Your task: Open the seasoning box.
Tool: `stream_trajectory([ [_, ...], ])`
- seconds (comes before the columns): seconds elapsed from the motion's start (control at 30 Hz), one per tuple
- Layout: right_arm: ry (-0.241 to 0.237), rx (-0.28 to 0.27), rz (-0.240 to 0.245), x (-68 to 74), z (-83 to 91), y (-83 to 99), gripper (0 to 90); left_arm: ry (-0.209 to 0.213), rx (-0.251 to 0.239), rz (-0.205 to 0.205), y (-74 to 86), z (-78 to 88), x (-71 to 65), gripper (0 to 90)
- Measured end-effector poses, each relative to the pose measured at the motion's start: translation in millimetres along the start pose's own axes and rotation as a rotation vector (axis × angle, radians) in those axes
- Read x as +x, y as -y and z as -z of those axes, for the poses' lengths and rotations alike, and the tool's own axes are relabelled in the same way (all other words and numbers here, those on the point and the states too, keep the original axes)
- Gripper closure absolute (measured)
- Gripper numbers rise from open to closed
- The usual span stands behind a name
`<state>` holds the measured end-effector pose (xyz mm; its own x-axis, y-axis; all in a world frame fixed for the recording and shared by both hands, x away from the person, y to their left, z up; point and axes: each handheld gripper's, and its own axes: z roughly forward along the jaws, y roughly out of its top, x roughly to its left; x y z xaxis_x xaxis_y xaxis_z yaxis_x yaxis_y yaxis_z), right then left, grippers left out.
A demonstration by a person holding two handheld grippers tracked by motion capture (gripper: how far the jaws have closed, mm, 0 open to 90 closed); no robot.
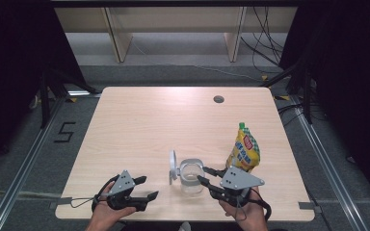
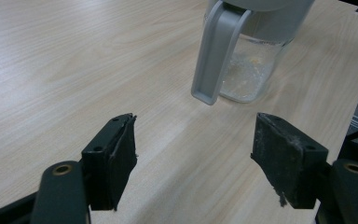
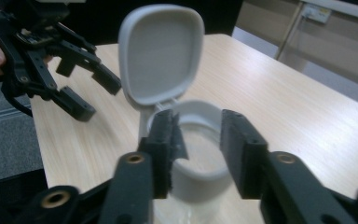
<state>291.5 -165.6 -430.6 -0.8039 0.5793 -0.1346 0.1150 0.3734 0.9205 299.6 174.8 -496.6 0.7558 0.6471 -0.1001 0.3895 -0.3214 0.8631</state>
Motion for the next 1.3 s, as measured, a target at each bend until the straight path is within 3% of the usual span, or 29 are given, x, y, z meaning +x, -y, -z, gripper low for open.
stream_trajectory([
  [0.13,0.013,0.010,-0.023,-4.0,11.6,10.5,58.6,-0.003,-0.002,0.004,0.0,0.4,0.7,28.7],
  [0.23,0.036,0.013,-0.044,-5.0,16.7,17.1,55.4,-0.002,-0.005,0.029,0.6,-0.3,-0.5,28.0],
  [0.43,0.060,0.050,-0.096,-9.9,28.4,33.3,50.9,-0.003,0.004,0.005,0.0,-0.4,0.0,27.0],
  [0.57,0.068,0.076,-0.139,-10.7,36.7,41.8,48.4,-0.010,0.007,0.015,-0.4,0.4,-0.1,26.1],
  [0.6,0.080,0.069,-0.127,-12.0,38.8,43.8,48.2,-0.013,0.002,0.042,0.0,0.0,-1.4,26.0],
  [0.63,0.087,0.080,-0.147,-10.7,41.4,45.7,48.0,-0.014,0.001,0.034,-0.2,0.0,-0.8,25.8],
  [0.67,0.095,0.077,-0.134,-11.8,43.6,48.1,47.6,-0.008,0.003,0.017,-0.5,0.3,0.6,25.6],
  [0.83,0.116,0.095,-0.176,-9.9,54.8,59.4,45.6,-0.008,0.006,0.022,-0.7,0.5,0.7,24.5],
  [0.9,0.143,0.098,-0.168,-12.8,60.4,62.7,44.9,-0.023,0.004,0.017,-0.4,0.2,1.0,24.2],
  [0.93,0.151,0.100,-0.207,-11.6,62.6,64.0,44.2,-0.024,0.010,0.024,-0.6,0.5,0.5,24.1],
  [1.0,0.182,0.106,-0.209,-14.9,66.9,67.1,42.6,-0.019,0.011,0.027,-0.6,0.0,1.3,23.9],
  [1.13,0.227,0.116,-0.263,-22.3,70.3,73.9,40.1,-0.029,0.006,0.053,0.1,-1.5,-0.4,23.6],
  [1.23,0.251,0.131,-0.293,-28.7,71.2,79.4,37.5,-0.019,0.012,0.032,-0.6,-1.9,0.9,23.6],
  [1.3,0.258,0.112,-0.281,-33.7,70.5,81.3,34.8,-0.019,0.021,0.023,-0.4,-1.7,1.7,23.9],
])
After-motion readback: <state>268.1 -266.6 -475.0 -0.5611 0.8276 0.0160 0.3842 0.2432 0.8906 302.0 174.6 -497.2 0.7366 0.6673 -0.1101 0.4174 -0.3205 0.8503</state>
